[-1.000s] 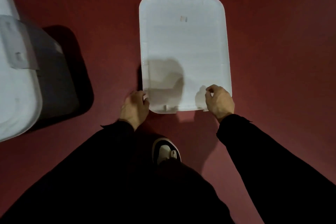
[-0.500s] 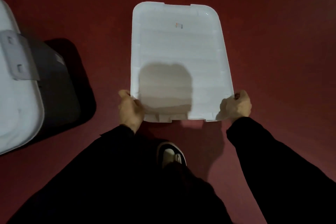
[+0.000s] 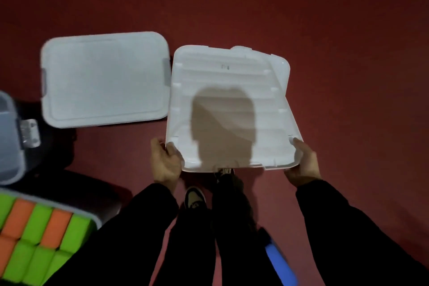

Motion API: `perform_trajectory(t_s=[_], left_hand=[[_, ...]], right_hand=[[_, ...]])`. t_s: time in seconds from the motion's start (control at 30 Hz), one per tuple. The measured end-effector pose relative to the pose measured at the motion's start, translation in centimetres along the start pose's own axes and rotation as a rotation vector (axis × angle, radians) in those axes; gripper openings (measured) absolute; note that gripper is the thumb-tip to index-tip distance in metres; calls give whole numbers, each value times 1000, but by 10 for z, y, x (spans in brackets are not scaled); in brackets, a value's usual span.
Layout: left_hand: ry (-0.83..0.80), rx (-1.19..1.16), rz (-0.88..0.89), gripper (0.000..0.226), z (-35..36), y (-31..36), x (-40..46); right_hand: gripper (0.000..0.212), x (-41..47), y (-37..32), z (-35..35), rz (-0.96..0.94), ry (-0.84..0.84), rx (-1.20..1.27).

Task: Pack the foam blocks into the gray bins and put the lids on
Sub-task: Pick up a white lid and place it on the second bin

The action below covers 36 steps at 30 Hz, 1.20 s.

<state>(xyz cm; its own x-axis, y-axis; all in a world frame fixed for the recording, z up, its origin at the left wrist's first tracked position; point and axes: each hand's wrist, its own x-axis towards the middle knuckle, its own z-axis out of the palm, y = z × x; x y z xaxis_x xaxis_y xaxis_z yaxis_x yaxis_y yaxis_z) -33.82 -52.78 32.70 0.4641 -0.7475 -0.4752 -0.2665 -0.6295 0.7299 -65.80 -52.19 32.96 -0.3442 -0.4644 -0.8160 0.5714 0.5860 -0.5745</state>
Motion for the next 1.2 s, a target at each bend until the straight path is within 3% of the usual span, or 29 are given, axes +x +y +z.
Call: perform_trajectory(t_s=[0.1,0.23,0.33,0.43,0.53,0.6,0.67,0.77,0.83,0.93,1.0,1.13,1.2], left_hand=[[24,9,-57,11,-51,11,-30],[-50,-24,-131,23,-87,18,-65],[-17,-223,-59,33,-101,34,-101],[-5,-248,16,37,-109,51,-126],[-65,-626,18,32,-141,77,-151],[-174,-813,-21,54,-176,85,-166],[-207,-849,21,69,-212,88,-177],[50,-795,146,30,-261,62,-186],[311,-732,105,34,-291,26,-186],[457,-773,-48,28,-332,-41,-195],[471,-743,-100,33,-361,-96,-209],[311,-926,-162,47,-414,-205,-239],[237,-1105,-201,46,-435,-247,-248]], right_hand=[[53,-55,-20,16,7,-94,22],[57,-109,-28,38,-93,-156,1],[60,-149,-13,62,-161,-316,-63],[56,-202,13,94,-250,-485,-190],[43,-250,50,123,-419,-648,-248],[44,-281,83,133,-568,-746,-394],[46,-308,120,138,-705,-785,-562],[43,-346,174,144,-865,-935,-842],[41,-359,212,151,-1046,-1127,-1021],[39,-371,258,162,-1295,-1405,-946],[38,-363,285,170,-1297,-1325,-996],[84,-308,312,208,-1027,-703,-1540],[94,-275,318,228,-822,-653,-1609]])
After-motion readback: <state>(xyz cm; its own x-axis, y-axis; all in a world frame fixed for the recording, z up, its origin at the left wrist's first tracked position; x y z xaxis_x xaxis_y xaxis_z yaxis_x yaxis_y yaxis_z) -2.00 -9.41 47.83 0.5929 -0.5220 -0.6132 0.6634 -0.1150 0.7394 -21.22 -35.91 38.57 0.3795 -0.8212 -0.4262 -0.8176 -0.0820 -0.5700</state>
